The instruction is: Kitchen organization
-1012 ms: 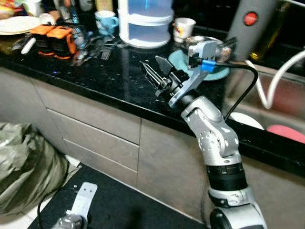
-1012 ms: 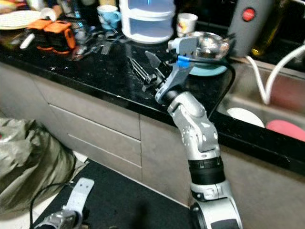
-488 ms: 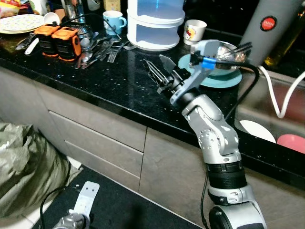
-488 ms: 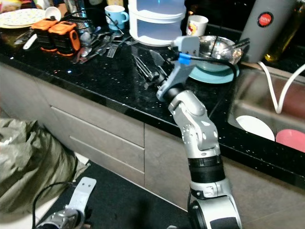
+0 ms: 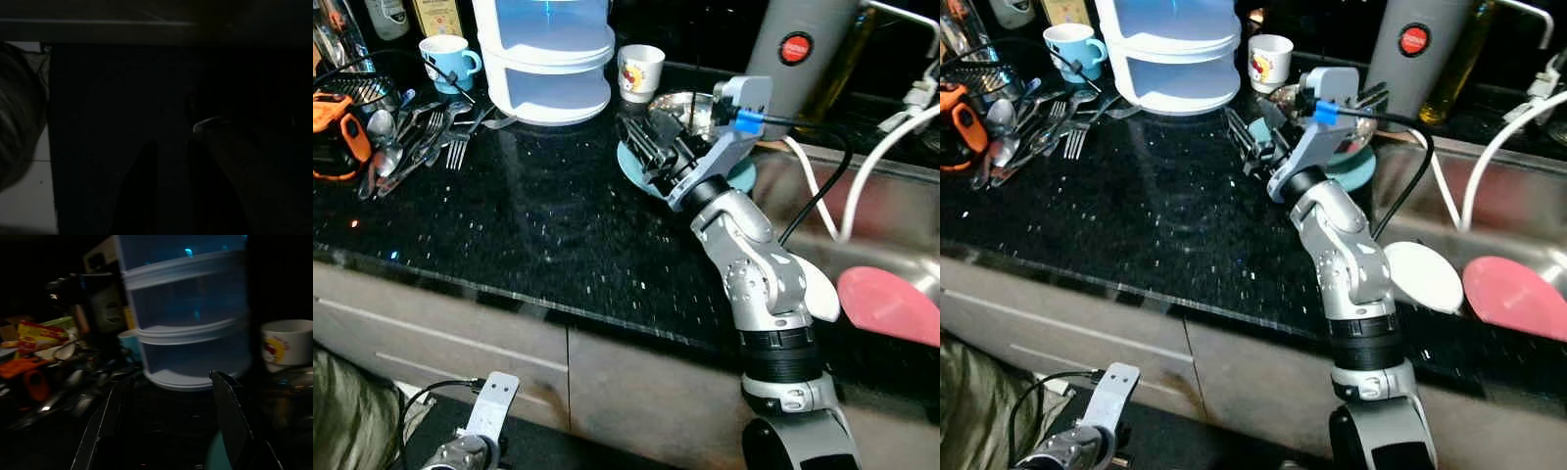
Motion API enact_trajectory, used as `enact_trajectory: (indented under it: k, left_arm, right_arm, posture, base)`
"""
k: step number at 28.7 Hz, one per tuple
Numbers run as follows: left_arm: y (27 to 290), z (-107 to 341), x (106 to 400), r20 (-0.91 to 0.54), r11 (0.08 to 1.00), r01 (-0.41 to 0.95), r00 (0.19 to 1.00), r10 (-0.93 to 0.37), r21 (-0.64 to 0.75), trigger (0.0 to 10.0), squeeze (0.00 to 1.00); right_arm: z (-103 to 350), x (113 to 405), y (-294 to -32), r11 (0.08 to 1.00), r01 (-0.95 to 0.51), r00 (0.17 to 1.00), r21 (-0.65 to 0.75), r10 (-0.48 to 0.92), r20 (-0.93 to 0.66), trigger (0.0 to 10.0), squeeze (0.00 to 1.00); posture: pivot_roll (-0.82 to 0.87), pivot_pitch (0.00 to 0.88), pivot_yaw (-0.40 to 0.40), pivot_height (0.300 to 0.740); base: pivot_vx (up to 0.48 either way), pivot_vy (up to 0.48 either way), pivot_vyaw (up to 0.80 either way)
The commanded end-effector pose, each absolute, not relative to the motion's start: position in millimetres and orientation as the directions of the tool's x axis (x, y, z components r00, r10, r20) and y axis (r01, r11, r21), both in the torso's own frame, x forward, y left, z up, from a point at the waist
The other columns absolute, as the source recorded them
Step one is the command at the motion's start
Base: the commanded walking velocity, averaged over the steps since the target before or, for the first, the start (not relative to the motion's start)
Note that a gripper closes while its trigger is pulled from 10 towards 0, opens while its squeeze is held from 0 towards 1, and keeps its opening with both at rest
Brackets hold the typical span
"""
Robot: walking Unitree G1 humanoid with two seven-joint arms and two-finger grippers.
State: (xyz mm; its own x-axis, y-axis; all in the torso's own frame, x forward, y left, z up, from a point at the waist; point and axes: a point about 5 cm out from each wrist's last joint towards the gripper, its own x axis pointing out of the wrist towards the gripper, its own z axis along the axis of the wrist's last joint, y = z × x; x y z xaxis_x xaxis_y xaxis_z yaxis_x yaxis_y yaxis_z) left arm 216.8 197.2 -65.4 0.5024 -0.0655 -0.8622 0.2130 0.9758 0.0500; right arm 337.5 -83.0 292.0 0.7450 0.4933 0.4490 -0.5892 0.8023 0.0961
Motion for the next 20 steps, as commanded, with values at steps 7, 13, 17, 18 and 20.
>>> enact_trajectory:
  k: [7, 13, 17, 18, 20]
  left_arm:
    - [194, -71, 209, -0.880, 0.978, 0.206, 0.469, -0.071, 0.031, 10.0, 0.00]
    - [192, -71, 208, -0.885, 0.976, 0.218, 0.458, -0.083, 0.021, 10.0, 0.00]
    - [192, -72, 207, -0.891, 0.972, 0.233, 0.445, -0.091, 0.017, 10.0, 0.00]
    - [192, -71, 208, -0.891, 0.971, 0.238, 0.444, -0.091, 0.020, 10.0, 0.00]
    - [192, -71, 208, -0.891, 0.969, 0.247, 0.446, -0.088, 0.028, 10.0, 0.00]
  right_arm:
    - [298, 342, -85, 0.818, -0.572, 0.749, 0.064, 0.489, 0.447, 10.0, 0.00]
    - [314, 350, -84, 0.854, -0.519, 0.762, -0.021, 0.474, 0.440, 10.0, 0.00]
    - [330, 360, -82, 0.892, -0.444, 0.799, -0.083, 0.436, 0.414, 10.0, 0.00]
    - [333, 363, -81, 0.898, -0.431, 0.806, -0.090, 0.428, 0.408, 10.0, 0.00]
    - [339, 368, -79, 0.910, -0.400, 0.825, -0.105, 0.408, 0.391, 10.0, 0.00]
  posture:
    - [0.02, 0.104, -0.040, 0.740]
    - [0.03, 0.113, -0.045, 0.740]
    - [0.03, 0.126, -0.051, 0.740]
    - [0.03, 0.126, -0.051, 0.740]
    - [0.03, 0.133, -0.054, 0.740]
  base:
    - [0.000, 0.000, 0.00]
    - [0.000, 0.000, 0.00]
    - [0.000, 0.000, 0.00]
    - [0.000, 0.000, 0.00]
    - [0.000, 0.000, 0.00]
